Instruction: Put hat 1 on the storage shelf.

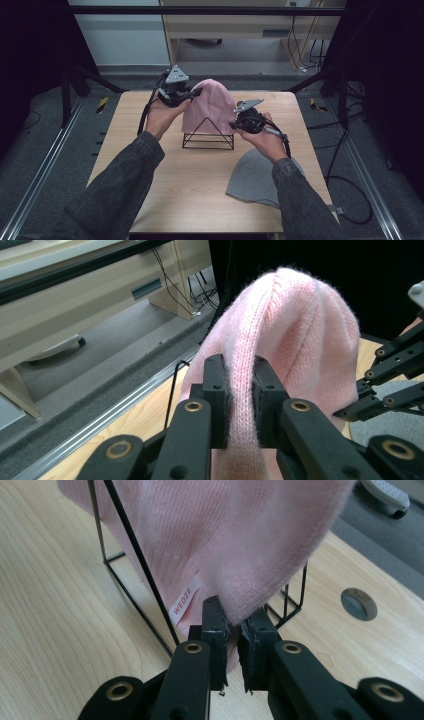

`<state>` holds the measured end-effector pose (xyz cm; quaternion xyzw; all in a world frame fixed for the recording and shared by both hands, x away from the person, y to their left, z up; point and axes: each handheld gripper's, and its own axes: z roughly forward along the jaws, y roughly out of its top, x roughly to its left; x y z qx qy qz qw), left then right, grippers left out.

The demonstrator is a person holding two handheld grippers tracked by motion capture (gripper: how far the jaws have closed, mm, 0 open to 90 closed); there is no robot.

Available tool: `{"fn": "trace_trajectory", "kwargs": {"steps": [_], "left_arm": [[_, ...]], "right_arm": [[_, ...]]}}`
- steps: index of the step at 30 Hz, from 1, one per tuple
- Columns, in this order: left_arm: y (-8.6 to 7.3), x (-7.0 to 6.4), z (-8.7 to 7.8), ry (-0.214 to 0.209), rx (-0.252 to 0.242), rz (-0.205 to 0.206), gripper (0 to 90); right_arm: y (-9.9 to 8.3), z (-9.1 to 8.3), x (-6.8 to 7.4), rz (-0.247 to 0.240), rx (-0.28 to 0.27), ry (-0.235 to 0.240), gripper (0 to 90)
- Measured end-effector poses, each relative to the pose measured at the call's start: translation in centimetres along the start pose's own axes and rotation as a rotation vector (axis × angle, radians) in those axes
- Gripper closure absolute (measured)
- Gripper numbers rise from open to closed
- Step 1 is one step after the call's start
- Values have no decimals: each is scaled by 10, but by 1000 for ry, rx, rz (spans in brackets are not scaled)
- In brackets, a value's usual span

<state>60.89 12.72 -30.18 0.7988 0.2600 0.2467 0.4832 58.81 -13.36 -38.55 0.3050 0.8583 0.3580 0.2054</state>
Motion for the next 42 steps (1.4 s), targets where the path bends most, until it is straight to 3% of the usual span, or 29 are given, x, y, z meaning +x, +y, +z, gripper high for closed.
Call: {"fn": "trace_trajectory", "kwargs": {"steps": [17,28,31,42], "left_arm": [[-17,-5,4,-22,31,-17,804],[-23,-7,5,-36,53,-15,810],[-27,-7,5,-37,58,-21,810],[-39,-9,6,-60,89,-26,809]], "right_arm": [[-15,11,-2,31,43,15,814],[-22,12,-2,52,67,2,611],[-25,7,-4,53,75,-25,551],[-40,-2,-13,90,83,-60,524]]}}
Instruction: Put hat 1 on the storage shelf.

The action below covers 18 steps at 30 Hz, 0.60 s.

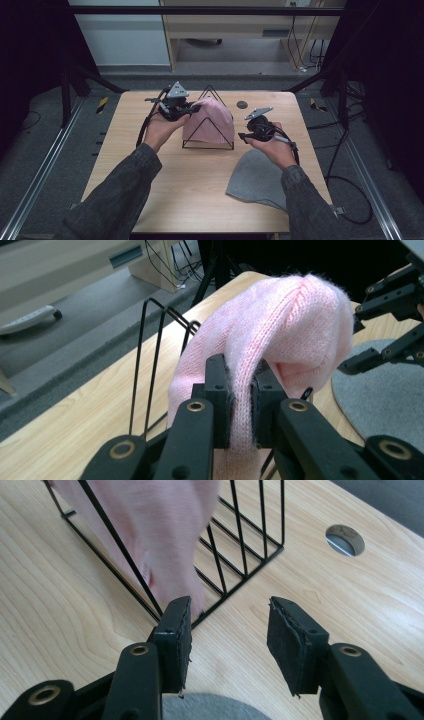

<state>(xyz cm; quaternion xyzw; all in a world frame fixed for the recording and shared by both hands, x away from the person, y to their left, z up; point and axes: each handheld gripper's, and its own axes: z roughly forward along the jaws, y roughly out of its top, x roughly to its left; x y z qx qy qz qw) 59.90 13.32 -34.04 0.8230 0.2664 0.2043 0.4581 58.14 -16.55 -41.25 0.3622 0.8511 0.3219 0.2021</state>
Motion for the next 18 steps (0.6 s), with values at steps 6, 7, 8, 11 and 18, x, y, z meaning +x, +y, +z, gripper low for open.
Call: {"fn": "trace_trajectory", "kwargs": {"steps": [6,7,8,11,18], "left_arm": [[-10,2,1,-2,27,-7,806],[-12,3,1,-4,28,-13,806],[-13,3,1,-5,33,-15,806],[-16,3,1,-6,36,-18,804],[-23,4,2,-9,50,-25,802]], "right_arm": [[-8,-3,-6,14,11,-11,516],[-8,-4,-7,15,11,-16,516],[-9,-5,-8,19,11,-19,515],[-11,-7,-11,28,10,-25,513],[-15,-9,-15,40,12,-36,510]]}}
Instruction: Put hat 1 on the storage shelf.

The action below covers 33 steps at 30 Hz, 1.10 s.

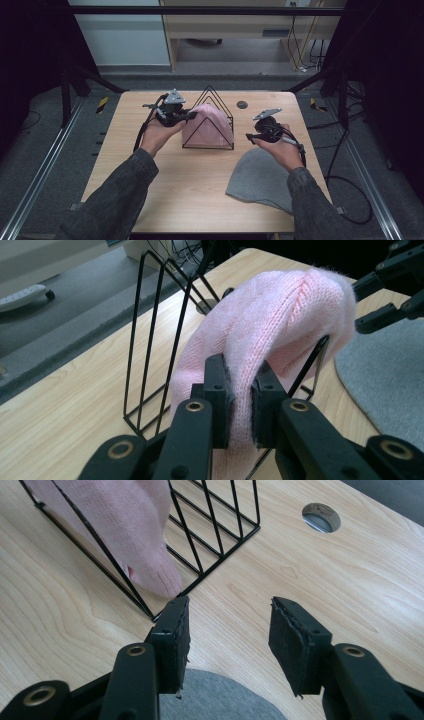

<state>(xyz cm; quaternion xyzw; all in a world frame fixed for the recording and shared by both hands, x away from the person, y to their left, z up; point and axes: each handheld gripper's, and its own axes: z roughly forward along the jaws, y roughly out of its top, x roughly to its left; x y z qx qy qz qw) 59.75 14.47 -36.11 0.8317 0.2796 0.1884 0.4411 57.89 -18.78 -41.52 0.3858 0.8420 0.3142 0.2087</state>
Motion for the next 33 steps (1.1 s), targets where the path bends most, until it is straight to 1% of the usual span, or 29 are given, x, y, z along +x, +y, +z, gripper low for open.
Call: {"fn": "trace_trajectory", "kwargs": {"steps": [4,9,12,15,16,18,19,20,21,22,23,24,26,27,28,29,30,31,32,33], "left_arm": [[-2,0,1,-1,7,0,802],[-5,1,3,2,16,-7,801],[-5,0,4,-1,29,1,799],[-5,0,3,0,29,4,797],[-6,1,3,-4,30,0,788],[-7,1,4,-5,36,-2,759],[-8,1,4,-5,35,-6,759],[-9,1,2,4,24,-23,655],[-9,1,2,4,24,-23,597],[-10,1,-3,16,14,-35,544],[-10,1,-3,16,14,-35,510],[-11,3,-9,31,0,-44,468],[-12,5,-16,48,-4,-59,364],[-13,7,-19,47,-8,-66,326],[-13,7,-19,47,-8,-66,292],[-14,7,-25,49,-6,-75,292],[-16,8,-29,53,1,-78,248],[-21,8,-37,56,19,-79,200],[-21,8,-37,56,19,-79,172],[-25,7,-42,56,33,-82,172]], "right_arm": [[-4,0,-3,13,8,0,515],[-5,-1,-6,14,9,-9,511],[-7,-2,-7,26,14,-12,509],[-8,-2,-8,24,12,-13,508],[-8,-2,-9,31,12,-13,502],[-9,-2,-10,30,12,-14,498],[-9,-3,-10,36,16,-16,489],[-11,-3,-11,39,14,-20,470],[-11,-3,-11,39,14,-20,470],[-12,-4,-12,48,17,-27,444],[-12,-4,-12,48,17,-27,444],[-13,-6,-14,51,16,-38,410],[-14,-7,-15,64,16,-45,363],[-14,-7,-16,69,19,-50,341],[-14,-7,-16,69,19,-50,341],[-15,-8,-17,74,19,-58,319],[-15,-9,-17,82,23,-67,289],[-17,-12,-19,92,27,-84,258],[-17,-12,-19,92,27,-84,258],[-18,-14,-19,96,26,-86,246]]}}
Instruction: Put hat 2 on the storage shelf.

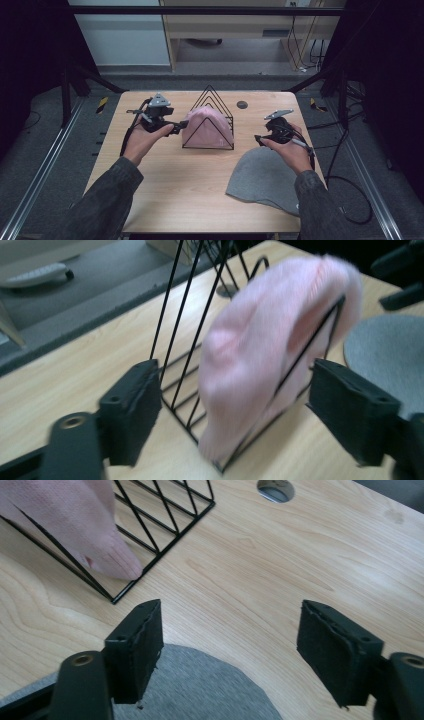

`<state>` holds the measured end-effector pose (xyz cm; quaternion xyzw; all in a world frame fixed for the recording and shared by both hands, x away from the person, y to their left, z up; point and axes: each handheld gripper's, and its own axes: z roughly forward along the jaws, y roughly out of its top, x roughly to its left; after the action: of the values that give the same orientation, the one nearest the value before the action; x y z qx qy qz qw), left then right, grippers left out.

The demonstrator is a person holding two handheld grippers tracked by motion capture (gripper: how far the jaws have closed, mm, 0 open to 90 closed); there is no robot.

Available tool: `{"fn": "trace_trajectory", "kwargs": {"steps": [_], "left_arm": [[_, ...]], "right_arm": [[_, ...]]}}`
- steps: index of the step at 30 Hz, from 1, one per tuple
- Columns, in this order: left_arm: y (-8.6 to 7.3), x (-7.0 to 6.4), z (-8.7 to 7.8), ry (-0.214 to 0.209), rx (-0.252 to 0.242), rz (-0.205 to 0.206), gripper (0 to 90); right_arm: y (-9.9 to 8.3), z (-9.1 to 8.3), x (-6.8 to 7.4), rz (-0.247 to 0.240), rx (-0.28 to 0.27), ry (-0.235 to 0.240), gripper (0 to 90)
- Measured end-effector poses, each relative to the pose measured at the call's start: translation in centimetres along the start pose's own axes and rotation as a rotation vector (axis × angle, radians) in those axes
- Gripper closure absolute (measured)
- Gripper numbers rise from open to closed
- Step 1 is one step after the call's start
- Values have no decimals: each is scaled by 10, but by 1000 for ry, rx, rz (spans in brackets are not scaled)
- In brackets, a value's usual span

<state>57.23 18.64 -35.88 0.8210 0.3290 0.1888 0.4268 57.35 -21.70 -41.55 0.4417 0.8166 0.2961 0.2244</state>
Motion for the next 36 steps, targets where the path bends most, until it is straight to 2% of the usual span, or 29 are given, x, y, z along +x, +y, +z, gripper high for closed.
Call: {"fn": "trace_trajectory", "kwargs": {"steps": [1,3,7,8,9,10,12,13,14,15,16,17,18,19,22,26,28,33,36], "left_arm": [[-6,0,-5,7,22,-2,147],[-18,-2,-14,31,28,2,123],[-55,-6,-31,62,48,-33,103],[-75,-11,-38,82,54,-40,103],[-75,-11,-38,82,54,-40,102],[-85,-12,-39,88,53,-53,102],[-103,-11,-40,102,42,-79,103],[-114,-7,-37,115,67,-94,105],[-114,-7,-37,115,67,-94,104],[-116,-2,-38,128,92,-76,104],[-117,1,-39,134,91,-82,102],[-122,6,-41,144,79,-112,102],[-122,6,-41,144,79,-112,102],[-128,9,-41,143,88,-126,102],[-142,14,-43,176,132,-131,103],[-146,16,-46,192,128,-171,105],[-146,15,-47,202,121,-178,105],[-147,14,-43,194,135,-167,107],[-147,14,-43,192,134,-166,110]], "right_arm": [[-1,-3,-1,13,-3,-8,235],[-6,-8,-3,38,-3,3,208],[-20,-21,-5,58,-13,2,195],[-31,-26,-6,70,-17,5,216],[-31,-26,-6,70,-17,5,216],[-39,-28,-6,64,-18,-2,257],[-44,-29,-7,65,-19,-3,285],[-51,-30,-10,86,-17,-4,331],[-51,-30,-10,86,-17,-4,331],[-54,-29,-12,94,-8,-3,353],[-59,-28,-18,99,9,0,420],[-61,-27,-21,106,13,-2,438],[-61,-27,-21,106,13,-2,438],[-63,-26,-24,111,18,-1,463],[-73,-21,-35,134,40,-17,512],[-84,-14,-42,171,61,-26,499],[-90,-10,-46,192,72,-26,474],[-97,-4,-49,229,97,-20,439],[-99,0,-49,221,115,-1,455]]}}
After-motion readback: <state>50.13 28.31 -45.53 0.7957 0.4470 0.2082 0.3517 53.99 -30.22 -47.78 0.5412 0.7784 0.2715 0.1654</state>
